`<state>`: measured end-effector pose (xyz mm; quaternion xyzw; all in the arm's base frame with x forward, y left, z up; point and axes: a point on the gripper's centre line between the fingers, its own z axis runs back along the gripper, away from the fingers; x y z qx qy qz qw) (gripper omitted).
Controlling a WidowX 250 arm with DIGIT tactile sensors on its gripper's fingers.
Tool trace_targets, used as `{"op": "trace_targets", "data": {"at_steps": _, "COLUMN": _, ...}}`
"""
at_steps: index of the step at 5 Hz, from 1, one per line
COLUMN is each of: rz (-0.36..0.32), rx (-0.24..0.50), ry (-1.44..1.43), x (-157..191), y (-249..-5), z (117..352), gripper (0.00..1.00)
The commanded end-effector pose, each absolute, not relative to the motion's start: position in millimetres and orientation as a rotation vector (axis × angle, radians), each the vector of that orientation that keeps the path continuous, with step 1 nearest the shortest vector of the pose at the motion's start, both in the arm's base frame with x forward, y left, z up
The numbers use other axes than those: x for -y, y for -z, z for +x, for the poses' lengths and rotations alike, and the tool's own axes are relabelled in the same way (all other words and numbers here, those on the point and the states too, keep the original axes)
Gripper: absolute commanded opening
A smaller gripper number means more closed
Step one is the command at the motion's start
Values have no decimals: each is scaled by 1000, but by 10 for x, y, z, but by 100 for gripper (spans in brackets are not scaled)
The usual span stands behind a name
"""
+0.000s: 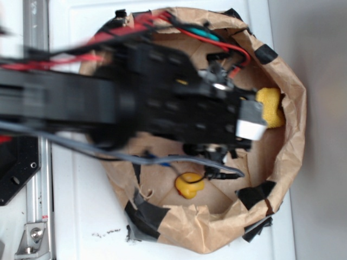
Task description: Grab the yellow cloth.
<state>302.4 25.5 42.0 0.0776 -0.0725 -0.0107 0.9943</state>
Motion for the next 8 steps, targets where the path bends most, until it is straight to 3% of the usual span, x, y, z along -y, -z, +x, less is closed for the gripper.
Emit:
{"op": "trace_targets", "data": {"at_steps": 1, "rz": 164, "rx": 171, "ry": 8, "x": -520, "y": -378, "z": 3326, "gripper": 100}}
{"op": "trace_targets", "data": {"at_steps": 2, "rz": 170, "rx": 170, "ry": -8, "x": -670, "y": -311, "z": 3378, "gripper": 7}}
{"op": "trace_targets", "data": {"at_steps": 3, "rz": 163, "rx": 169, "ry": -21, "x": -750, "y": -309, "z": 3392, "gripper": 0}}
{"op": "trace_targets", "data": {"at_steps": 4, "rz": 169, "rx": 149, "ry": -37, "x": -743, "y": -438, "z": 3302, "gripper": 0}}
{"op": "trace_targets", "data": {"at_steps": 5, "rz": 102, "rx": 177, "ry": -49, "x": -549, "y": -887, "z": 3025, "gripper": 0}}
{"op": "trace_targets", "data": {"at_steps": 6, "rz": -15, "rx": 135, "ry": 108, "x": -307, "y": -1399, "z": 2735, "gripper": 0}}
{"op": "trace_targets", "data": {"at_steps": 7, "rz": -21, "rx": 221, "ry": 98, "x": -206, "y": -1802, "z": 2501, "gripper": 0}}
{"op": "trace_targets", "data": {"at_steps": 8, "rz": -43, "rx": 223, "ry": 94, "x": -162, "y": -1788, "z": 2501, "gripper": 0}}
